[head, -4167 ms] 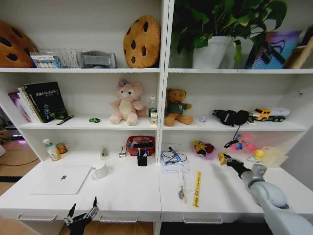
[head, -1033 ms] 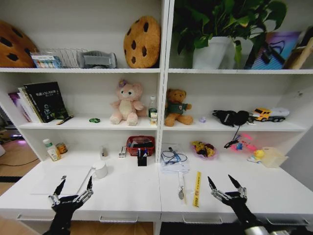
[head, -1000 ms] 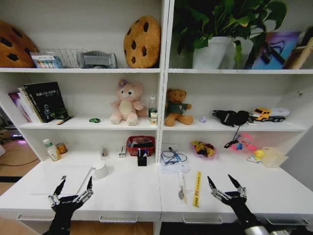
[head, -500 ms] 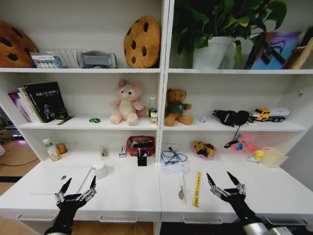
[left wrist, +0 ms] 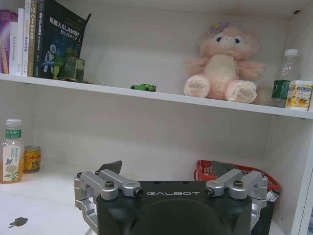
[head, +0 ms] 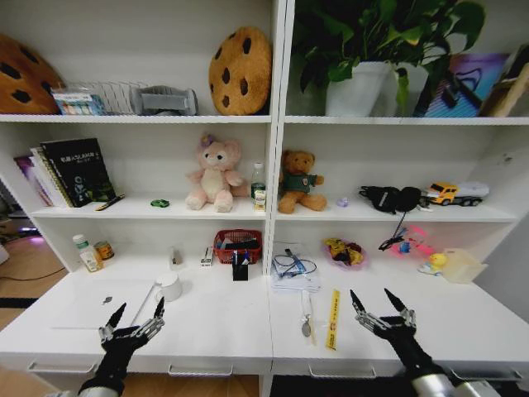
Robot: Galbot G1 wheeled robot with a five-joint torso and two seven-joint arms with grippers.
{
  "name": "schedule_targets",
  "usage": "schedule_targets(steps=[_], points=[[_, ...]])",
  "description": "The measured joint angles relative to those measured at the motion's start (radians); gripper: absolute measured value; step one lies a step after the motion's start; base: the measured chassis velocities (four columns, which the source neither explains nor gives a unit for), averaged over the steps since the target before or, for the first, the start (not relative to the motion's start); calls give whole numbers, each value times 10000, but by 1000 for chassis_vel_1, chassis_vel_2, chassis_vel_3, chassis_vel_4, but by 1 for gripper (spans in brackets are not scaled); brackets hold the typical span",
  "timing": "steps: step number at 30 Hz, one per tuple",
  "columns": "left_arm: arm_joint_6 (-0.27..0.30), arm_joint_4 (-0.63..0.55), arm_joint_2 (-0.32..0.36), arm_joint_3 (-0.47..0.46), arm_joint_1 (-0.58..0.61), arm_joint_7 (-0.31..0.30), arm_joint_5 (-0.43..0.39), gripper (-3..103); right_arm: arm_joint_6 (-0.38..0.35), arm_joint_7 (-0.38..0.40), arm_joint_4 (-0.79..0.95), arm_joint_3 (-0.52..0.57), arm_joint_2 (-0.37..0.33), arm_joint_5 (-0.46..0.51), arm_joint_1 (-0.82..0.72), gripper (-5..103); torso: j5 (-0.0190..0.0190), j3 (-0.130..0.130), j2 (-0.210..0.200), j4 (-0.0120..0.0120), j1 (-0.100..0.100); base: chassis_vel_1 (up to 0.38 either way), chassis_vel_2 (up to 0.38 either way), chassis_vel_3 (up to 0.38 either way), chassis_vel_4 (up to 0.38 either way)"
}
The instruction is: Organize the objects on the table.
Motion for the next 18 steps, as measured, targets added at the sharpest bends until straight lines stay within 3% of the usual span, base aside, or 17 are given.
schedule_targets(steps=[18], points=[[-9, 5, -7, 2, 5, -9, 30, 100, -95, 90, -245, -268, -6, -137, 733, 100, 1, 0, -1, 1, 0, 0, 0, 0, 0]])
